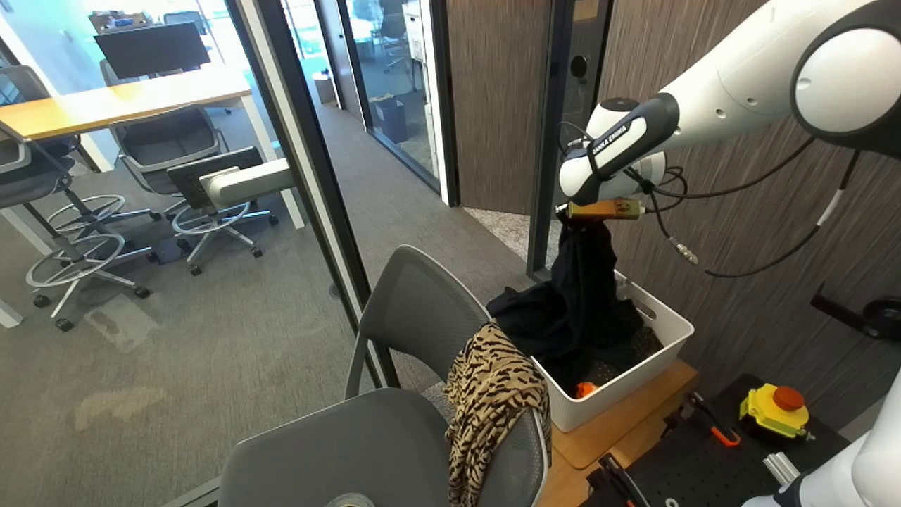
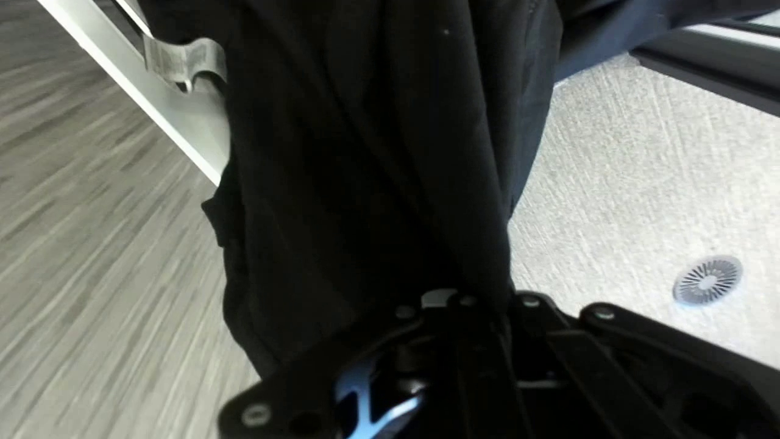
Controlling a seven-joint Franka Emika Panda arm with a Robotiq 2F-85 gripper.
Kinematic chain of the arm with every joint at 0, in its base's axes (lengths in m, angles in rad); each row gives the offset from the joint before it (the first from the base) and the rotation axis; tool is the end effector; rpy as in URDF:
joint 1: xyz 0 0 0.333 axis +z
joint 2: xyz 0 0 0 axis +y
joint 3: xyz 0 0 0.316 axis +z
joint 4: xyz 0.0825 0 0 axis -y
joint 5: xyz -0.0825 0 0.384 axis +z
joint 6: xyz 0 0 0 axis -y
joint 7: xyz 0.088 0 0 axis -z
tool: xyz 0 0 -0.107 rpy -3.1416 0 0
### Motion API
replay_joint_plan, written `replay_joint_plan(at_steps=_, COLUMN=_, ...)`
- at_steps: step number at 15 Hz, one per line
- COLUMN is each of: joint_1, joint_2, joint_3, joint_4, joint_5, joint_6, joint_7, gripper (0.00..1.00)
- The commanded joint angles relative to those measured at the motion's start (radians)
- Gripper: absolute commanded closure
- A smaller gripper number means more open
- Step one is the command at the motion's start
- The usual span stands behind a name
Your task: Remove the black shirt from the bin and hang it on the back of the chair
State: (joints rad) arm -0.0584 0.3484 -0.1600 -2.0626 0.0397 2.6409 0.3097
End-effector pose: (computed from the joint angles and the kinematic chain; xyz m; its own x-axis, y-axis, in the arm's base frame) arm 0.5993 -0.1305 0.2894 0.8295 -0.5088 0.2303 -0.5133 -0.8571 -0.0445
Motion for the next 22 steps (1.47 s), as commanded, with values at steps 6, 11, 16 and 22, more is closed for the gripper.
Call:
replay_joint_plan(at_steps=6, joint_1=0.102, joint_2=-0.059, joint_3=0.079, joint_4=0.293, joint_5=-0.112, joint_6=-0.143, joint_7=-0.050, gripper=0.99)
replay_joint_plan(at_steps=11, joint_1=0.122, joint_2=-0.053, joint_3=0.157, joint_4=0.445, joint_5=-0.085, joint_6=-0.192, joint_7=-0.155, gripper=0.99)
replay_joint_plan(at_steps=16, joint_1=0.134, joint_2=-0.073, joint_3=0.223, joint_4=0.530, joint_5=-0.066, joint_6=-0.217, joint_7=-0.274, gripper=0.99)
replay_joint_plan(at_steps=22, joint_1=0.141, joint_2=-0.099, joint_3=0.303, joint_4=0.618, joint_5=-0.012, joint_6=-0.289, joint_7=-0.454, gripper=0.99)
